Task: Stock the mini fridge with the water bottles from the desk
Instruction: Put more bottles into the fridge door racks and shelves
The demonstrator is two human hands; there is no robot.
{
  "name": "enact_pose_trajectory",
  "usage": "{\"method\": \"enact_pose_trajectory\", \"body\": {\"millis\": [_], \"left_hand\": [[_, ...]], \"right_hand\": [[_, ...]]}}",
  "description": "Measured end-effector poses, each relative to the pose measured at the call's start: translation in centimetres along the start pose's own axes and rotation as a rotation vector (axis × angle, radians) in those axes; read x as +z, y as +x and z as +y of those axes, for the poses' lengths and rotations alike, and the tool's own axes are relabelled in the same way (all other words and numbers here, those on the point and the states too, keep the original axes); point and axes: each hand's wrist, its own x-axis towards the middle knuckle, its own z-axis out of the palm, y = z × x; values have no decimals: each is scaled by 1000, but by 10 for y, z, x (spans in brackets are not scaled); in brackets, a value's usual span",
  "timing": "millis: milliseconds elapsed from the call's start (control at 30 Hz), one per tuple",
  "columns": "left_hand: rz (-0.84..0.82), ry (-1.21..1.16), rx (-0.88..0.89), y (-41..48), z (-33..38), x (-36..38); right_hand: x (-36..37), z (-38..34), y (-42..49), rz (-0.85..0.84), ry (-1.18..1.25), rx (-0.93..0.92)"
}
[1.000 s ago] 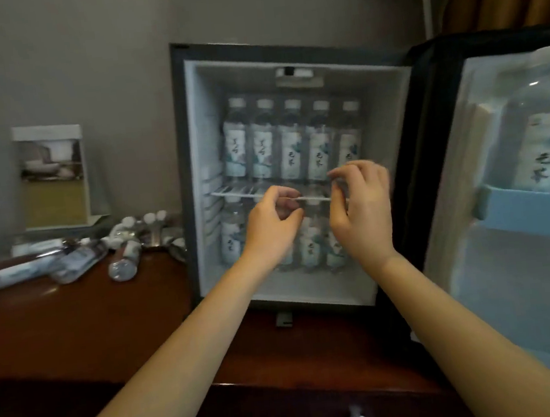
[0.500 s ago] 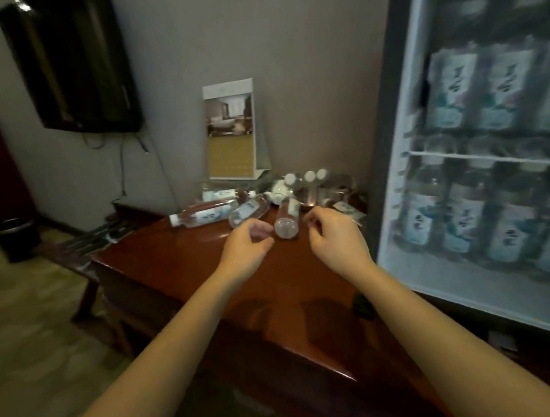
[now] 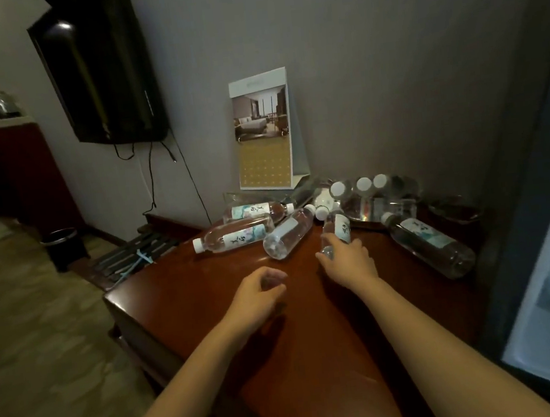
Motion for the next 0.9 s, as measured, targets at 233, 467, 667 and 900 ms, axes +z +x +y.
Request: {"method": "enact_pose_trajectory", "body": {"millis": [233, 467, 667, 900], "left_hand": [[-51, -60, -23, -6, -6, 16], [-103, -264, -89, -35, 0, 35], [-54, -538, -238, -59, 6, 47], [-227, -675, -322, -102, 34, 56]], "right_hand": [[-6, -9, -34, 46, -181, -92], [-19, -22, -114, 3, -314, -195], [-31, -14, -178, -106, 6, -130], [-67, 12, -216, -143, 254, -101]]}}
